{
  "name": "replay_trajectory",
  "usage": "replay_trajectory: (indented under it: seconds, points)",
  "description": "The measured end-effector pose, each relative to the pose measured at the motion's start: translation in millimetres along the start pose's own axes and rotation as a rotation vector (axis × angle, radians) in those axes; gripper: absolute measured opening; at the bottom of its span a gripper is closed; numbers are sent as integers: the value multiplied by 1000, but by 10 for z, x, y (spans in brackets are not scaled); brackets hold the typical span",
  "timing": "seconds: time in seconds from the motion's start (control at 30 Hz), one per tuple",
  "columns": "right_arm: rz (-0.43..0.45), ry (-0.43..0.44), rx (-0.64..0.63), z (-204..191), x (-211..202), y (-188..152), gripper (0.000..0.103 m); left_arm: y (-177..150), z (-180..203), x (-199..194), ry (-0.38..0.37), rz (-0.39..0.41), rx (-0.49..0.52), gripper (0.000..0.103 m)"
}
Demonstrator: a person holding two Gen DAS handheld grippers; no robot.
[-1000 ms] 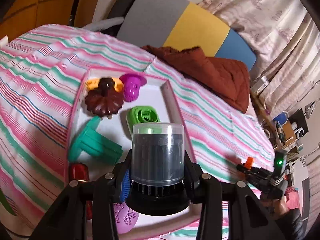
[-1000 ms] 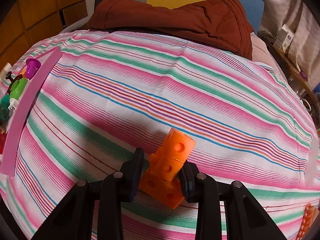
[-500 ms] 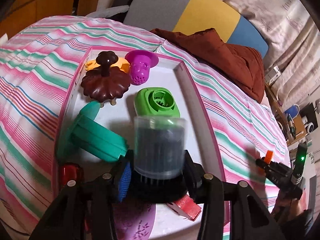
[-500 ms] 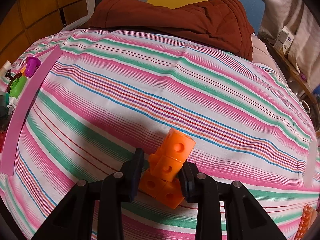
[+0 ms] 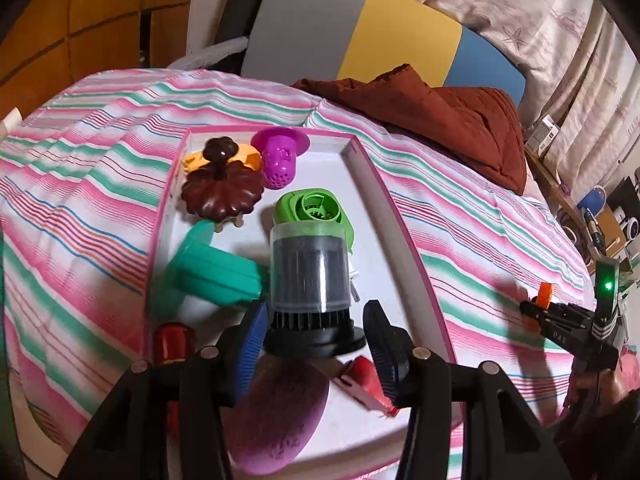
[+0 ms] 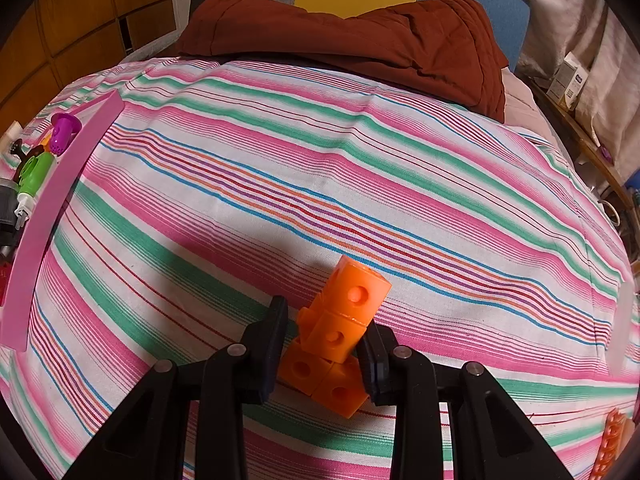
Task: Organize rigid objects
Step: 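Carry the cylinder container into the tray and open the left gripper, then carry the orange cubes into the tray and open the right gripper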
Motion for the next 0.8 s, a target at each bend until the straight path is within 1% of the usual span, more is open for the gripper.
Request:
replay_trajectory:
  seconds: [0.23,0.33,0.53,0.8]
  points:
    - [10,-17,-21,-11,-7,-7,32,-15,20,-173,63,33,49,53]
    - [19,-32,-37,-31,-20,-9,31,-35,49,-269,67,51,63,53]
    - [25,-33,-37,-36,-30,-2,31,-65,107,-418,94,82,112,53]
    - [16,-26,-23,-26,-27,-8,30,-87,92,-544,100,110,127,53]
Point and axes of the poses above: each gripper's, at about its wrist camera, not at the fingertips, and x roughly the way its jaws point, z to its right, y to its top, the point moved 7 cm from there along x, roughly the way its jaws point, and after that the axes turned 8 degrees about -y, right-handed, at the moved point
